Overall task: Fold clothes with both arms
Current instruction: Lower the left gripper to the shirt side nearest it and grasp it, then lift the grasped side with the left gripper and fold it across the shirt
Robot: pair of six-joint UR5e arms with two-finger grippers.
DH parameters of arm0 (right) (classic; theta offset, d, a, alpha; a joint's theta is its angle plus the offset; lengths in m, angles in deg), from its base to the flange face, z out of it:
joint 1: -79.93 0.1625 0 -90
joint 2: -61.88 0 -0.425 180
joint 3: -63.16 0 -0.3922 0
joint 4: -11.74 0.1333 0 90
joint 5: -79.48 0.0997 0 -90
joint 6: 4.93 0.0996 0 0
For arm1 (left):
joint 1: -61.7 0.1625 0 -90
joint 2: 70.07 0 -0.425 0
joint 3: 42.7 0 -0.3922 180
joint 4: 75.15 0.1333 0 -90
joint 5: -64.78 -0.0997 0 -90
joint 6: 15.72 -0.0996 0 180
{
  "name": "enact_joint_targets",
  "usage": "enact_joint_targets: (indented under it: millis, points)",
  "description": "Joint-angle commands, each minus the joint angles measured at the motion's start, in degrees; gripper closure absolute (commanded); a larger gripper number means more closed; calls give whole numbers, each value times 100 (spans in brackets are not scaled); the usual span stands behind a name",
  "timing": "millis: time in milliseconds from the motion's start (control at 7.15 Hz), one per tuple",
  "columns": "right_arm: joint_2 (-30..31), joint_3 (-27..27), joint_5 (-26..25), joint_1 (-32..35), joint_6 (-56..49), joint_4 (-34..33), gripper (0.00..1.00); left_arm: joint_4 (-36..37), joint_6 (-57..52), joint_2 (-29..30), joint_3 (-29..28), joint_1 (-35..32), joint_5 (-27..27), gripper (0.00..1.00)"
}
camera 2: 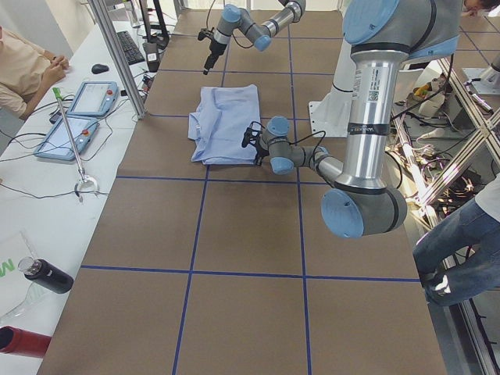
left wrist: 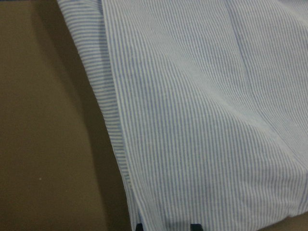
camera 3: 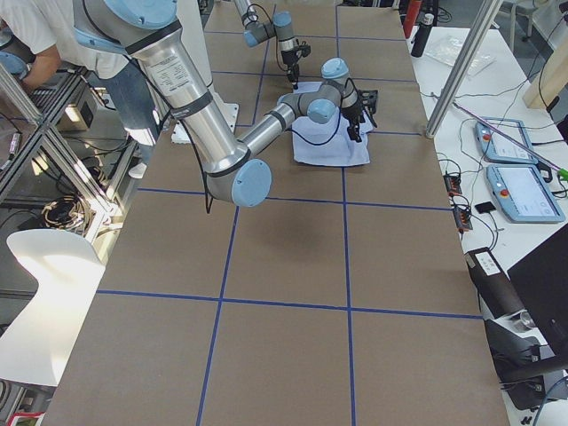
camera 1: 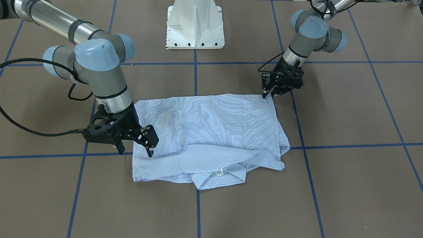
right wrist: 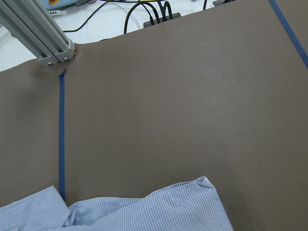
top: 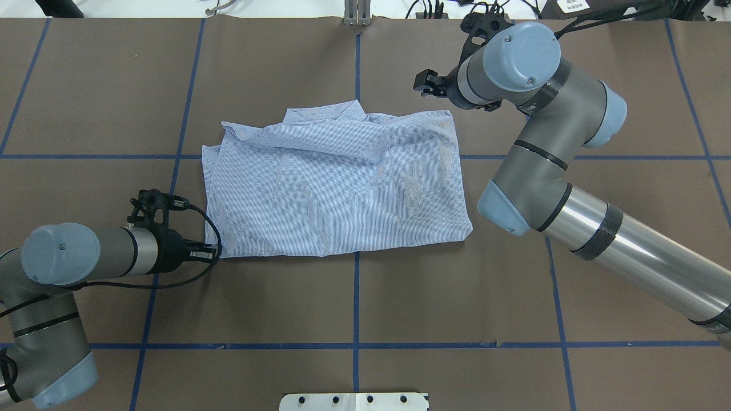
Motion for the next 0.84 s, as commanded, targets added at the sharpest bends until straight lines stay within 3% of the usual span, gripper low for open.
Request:
enact_joint_targets:
  millis: [0, 420, 700]
  points:
    - [0, 3, 0, -12, -4, 0, 0, 0, -64, -28, -15, -47, -52, 100]
    - [-8, 3, -17, -38, 5, 0, 0, 175, -1194, 120, -470, -1019, -131, 100]
    - [0, -5, -9, -47, -4, 0, 0, 709, -1767, 1431, -1599, -1757, -140, 100]
